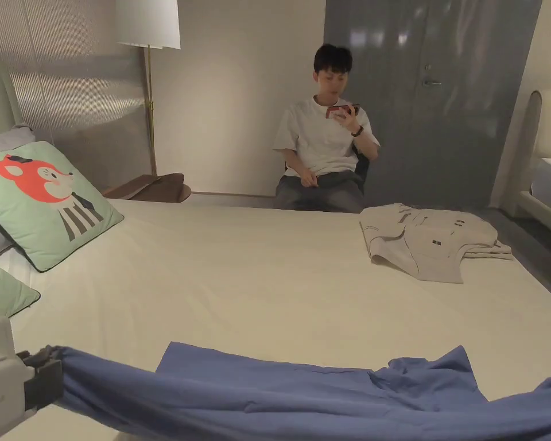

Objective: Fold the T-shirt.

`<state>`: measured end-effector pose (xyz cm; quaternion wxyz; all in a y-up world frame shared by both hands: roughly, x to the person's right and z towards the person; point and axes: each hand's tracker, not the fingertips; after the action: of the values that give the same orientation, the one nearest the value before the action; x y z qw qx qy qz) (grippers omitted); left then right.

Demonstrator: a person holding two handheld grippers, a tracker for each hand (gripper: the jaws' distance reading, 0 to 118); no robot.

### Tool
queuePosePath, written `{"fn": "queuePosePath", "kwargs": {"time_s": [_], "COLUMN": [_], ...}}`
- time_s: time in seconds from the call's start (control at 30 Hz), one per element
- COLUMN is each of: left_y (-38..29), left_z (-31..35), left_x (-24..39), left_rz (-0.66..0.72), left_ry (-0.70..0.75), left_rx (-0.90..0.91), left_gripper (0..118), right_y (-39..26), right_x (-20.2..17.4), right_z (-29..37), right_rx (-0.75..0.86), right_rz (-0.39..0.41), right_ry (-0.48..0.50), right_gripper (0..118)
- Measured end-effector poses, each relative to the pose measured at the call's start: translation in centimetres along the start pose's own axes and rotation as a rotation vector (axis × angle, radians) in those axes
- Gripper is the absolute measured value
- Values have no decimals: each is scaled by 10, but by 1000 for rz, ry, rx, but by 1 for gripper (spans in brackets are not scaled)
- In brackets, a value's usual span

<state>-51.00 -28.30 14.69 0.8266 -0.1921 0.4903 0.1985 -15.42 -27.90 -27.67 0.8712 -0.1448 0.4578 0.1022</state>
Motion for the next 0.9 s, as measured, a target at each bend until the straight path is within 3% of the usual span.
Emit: {"fn": "queuePosePath", "kwargs": {"time_s": [0.43,0.67,0.9], "left_y": [-155,-187,-200], "left_z": [21,11,8], "left_x": [-41,-53,-62], "left_rz": [-23,-51,-146], "left_ry": [48,54,74], "left_rx": [-386,-452,-475], "left_gripper": [3,3,2], "right_y": [-151,-211,-230], "right_x": [-6,6,24], "right_z": [60,60,59], "right_rx": [-379,-502,-530], "right_rz": [-41,-63,-104], "right_ry": [-24,-53,-83], "right_gripper": [2,2,2]}}
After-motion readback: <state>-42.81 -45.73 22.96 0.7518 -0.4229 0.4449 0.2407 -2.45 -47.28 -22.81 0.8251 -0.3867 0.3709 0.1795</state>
